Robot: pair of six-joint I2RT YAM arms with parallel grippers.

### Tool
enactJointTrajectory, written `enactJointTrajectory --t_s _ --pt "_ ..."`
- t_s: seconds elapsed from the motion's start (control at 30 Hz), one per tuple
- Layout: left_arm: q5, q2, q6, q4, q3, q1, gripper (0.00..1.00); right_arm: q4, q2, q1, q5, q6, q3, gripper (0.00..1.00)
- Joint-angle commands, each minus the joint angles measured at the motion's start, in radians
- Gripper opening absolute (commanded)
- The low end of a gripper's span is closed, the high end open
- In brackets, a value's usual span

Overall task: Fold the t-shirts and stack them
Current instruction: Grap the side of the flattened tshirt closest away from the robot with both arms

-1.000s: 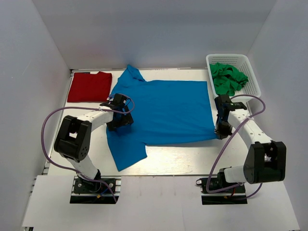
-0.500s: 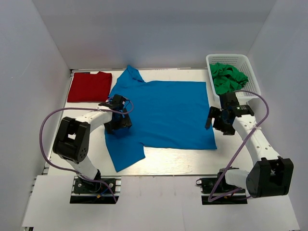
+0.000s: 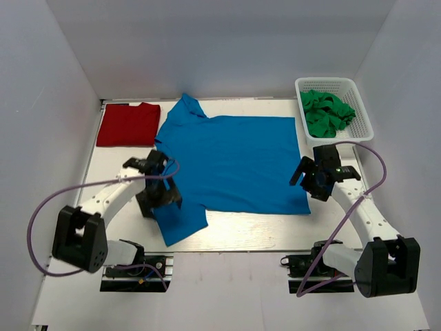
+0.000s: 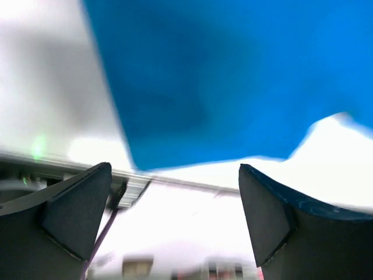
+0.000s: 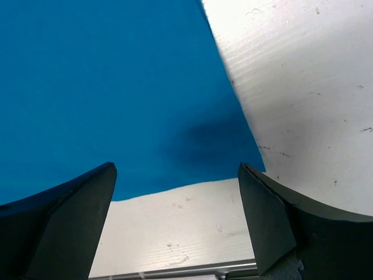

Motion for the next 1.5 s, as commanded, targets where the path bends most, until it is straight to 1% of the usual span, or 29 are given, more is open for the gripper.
enactJointTrajectory --t_s 0.0,0.07,0.17,0.2,0.23,0.27,0.3,0.4,0.43,0.53,0.57,0.63,0.67,0.7,0.73,0.77,0.83,0.87,0.9,0.93,1.03,1.13,1.23,1.27,1.3,1.33,1.37,1.43,1.47 --pt "0.17 -0.09 -0.059 -0.104 -0.147 -0.004 1.0 0.053 0.003 -0.01 0.029 0.062 -0.019 0.9" --pt "0.179 -0.099 -0.068 -0.077 -0.185 -0.013 0.95 0.069 0.006 -0.01 0.025 0.06 -0.032 0.9" --pt "0.17 -0.073 -0.068 -0.035 -0.195 -0.032 0.91 0.078 0.009 -0.016 0.026 0.057 -0.048 0.9" --pt "0.17 -0.061 -0.068 -0.009 -0.205 -0.032 0.91 0.082 0.012 -0.019 0.025 0.05 -0.05 0.9" --pt "0.17 -0.061 -0.068 0.009 -0.218 -0.043 0.88 0.082 0.015 -0.019 0.029 0.048 -0.052 0.9" --pt "0.184 -0.061 -0.08 0.028 -0.254 -0.053 0.88 0.081 0.019 -0.019 0.029 0.048 -0.046 0.9" --pt "0.202 -0.048 -0.091 0.081 -0.292 -0.053 0.85 0.079 0.023 -0.024 0.032 0.045 -0.045 0.9" --pt "0.202 -0.018 -0.1 0.16 -0.329 -0.064 0.8 0.081 0.024 -0.027 0.032 0.042 -0.038 0.9" --pt "0.202 0.002 -0.101 0.202 -0.329 -0.073 0.76 0.081 0.024 -0.03 0.032 0.044 -0.036 0.9" --pt "0.202 0.036 -0.11 0.236 -0.353 -0.083 0.68 0.07 0.026 -0.036 0.037 0.042 -0.026 0.9" --pt "0.202 0.045 -0.11 0.237 -0.364 -0.083 0.58 0.066 0.024 -0.038 0.04 0.045 -0.026 0.9" --pt "0.202 0.058 -0.11 0.246 -0.381 -0.092 0.49 0.059 0.02 -0.042 0.044 0.054 -0.032 0.9" --pt "0.202 0.058 -0.119 0.246 -0.381 -0.092 0.35 0.059 0.021 -0.044 0.048 0.06 -0.036 0.9" --pt "0.202 0.058 -0.119 0.258 -0.381 -0.092 0.27 0.058 0.015 -0.042 0.046 0.066 -0.039 0.9" --pt "0.202 0.058 -0.119 0.258 -0.381 -0.092 0.16 0.058 0.016 -0.047 0.041 0.07 -0.055 0.9" --pt "0.189 0.058 -0.13 0.241 -0.365 -0.092 0.0 0.055 0.01 -0.05 0.038 0.074 -0.062 0.9" --pt "0.153 0.058 -0.13 0.215 -0.325 -0.092 0.0 0.035 0.01 -0.048 0.038 0.088 -0.088 0.9" --pt "0.144 0.058 -0.13 0.185 -0.309 -0.092 0.0 0.042 0.007 -0.055 0.038 0.1 -0.096 0.87" --pt "0.132 0.047 -0.13 0.174 -0.295 -0.092 0.0 0.044 0.009 -0.055 0.016 0.111 -0.113 0.85" --pt "0.132 0.047 -0.13 0.16 -0.266 -0.092 0.0 0.055 0.012 -0.058 0.029 0.116 -0.127 0.84" --pt "0.121 0.012 -0.119 0.099 -0.225 -0.092 0.0 0.05 0.01 -0.061 0.026 0.139 -0.162 0.82" --pt "0.121 0.002 -0.119 0.086 -0.216 -0.092 0.0 0.038 0.015 -0.065 0.066 0.159 -0.199 0.81" --pt "0.152 -0.007 -0.098 0.086 -0.216 -0.092 0.0 0.076 0.024 -0.068 0.06 0.168 -0.225 0.79" --pt "0.152 -0.007 -0.097 0.086 -0.216 -0.092 0.0 0.096 0.027 -0.071 0.058 0.168 -0.233 0.77" --pt "0.152 -0.007 -0.097 0.086 -0.216 -0.092 0.0 0.105 0.042 -0.071 0.055 0.171 -0.233 0.72" --pt "0.161 -0.007 -0.097 0.086 -0.216 -0.092 0.0 0.115 0.046 -0.071 0.048 0.169 -0.233 0.7" --pt "0.182 -0.007 -0.087 0.086 -0.206 -0.092 0.0 0.112 0.055 -0.071 0.045 0.174 -0.231 0.64" --pt "0.192 -0.018 -0.076 0.095 -0.197 -0.092 0.0 0.121 0.055 -0.071 0.043 0.172 -0.243 0.56" --pt "0.192 -0.028 -0.067 0.095 -0.18 -0.092 0.0 0.124 0.056 -0.07 0.051 0.174 -0.257 0.49"
